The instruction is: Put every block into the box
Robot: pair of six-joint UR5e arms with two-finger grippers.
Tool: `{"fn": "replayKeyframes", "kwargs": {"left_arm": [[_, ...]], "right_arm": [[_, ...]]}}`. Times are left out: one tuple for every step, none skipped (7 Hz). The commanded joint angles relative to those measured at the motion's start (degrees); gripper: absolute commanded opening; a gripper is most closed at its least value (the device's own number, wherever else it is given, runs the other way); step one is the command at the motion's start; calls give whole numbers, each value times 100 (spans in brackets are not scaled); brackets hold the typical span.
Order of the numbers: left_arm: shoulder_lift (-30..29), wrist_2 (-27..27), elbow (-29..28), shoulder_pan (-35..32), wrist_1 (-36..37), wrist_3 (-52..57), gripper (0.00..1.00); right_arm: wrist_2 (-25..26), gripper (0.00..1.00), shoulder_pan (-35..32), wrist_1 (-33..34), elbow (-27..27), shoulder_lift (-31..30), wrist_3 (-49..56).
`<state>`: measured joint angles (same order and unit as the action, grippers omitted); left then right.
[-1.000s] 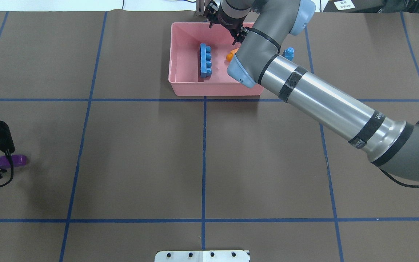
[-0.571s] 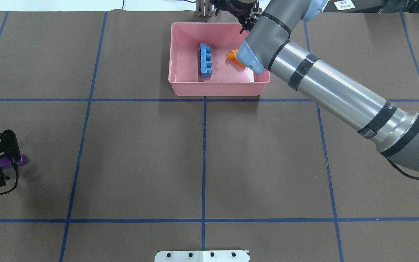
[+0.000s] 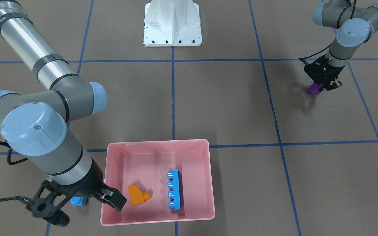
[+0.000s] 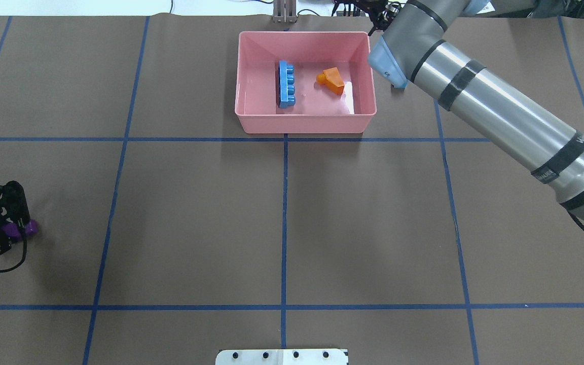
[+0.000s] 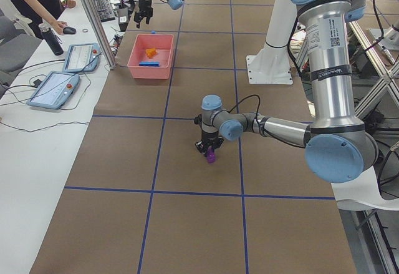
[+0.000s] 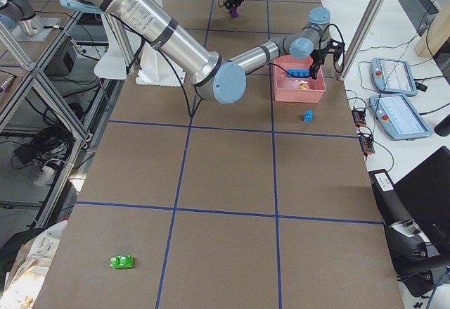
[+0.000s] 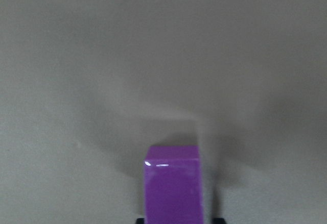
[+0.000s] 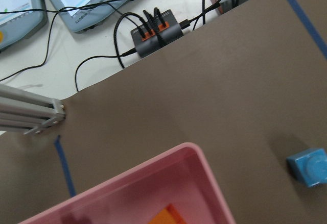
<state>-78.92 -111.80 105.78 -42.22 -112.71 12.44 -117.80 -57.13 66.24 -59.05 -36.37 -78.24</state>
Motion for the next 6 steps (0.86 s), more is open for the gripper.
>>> {"fn": "replayKeyframes", "kwargs": {"left_arm": [[-1038,-603,687,-625,1872,-14,0],[-2065,-624,664,-665,2859,-371,0],[-2928,-632,585,-674,3486,-792,0],[-3580,-641,323,-682,3728,-1248,0],[-4196,-650,-53,-717,3721,-1653,0],[-4907,-694,-501,-840,3721,-2136,0]], "right_arm": [[81,100,-167,-15,-45,-640,895],[334,100,-54,-24,-36,-808,1029],[719,100,182,-363,7,-966,1021],[810,100,271,-601,173,-1046,1021],[881,100,298,-847,375,-1038,1013],[995,100,377,-1102,586,-995,1013]]}}
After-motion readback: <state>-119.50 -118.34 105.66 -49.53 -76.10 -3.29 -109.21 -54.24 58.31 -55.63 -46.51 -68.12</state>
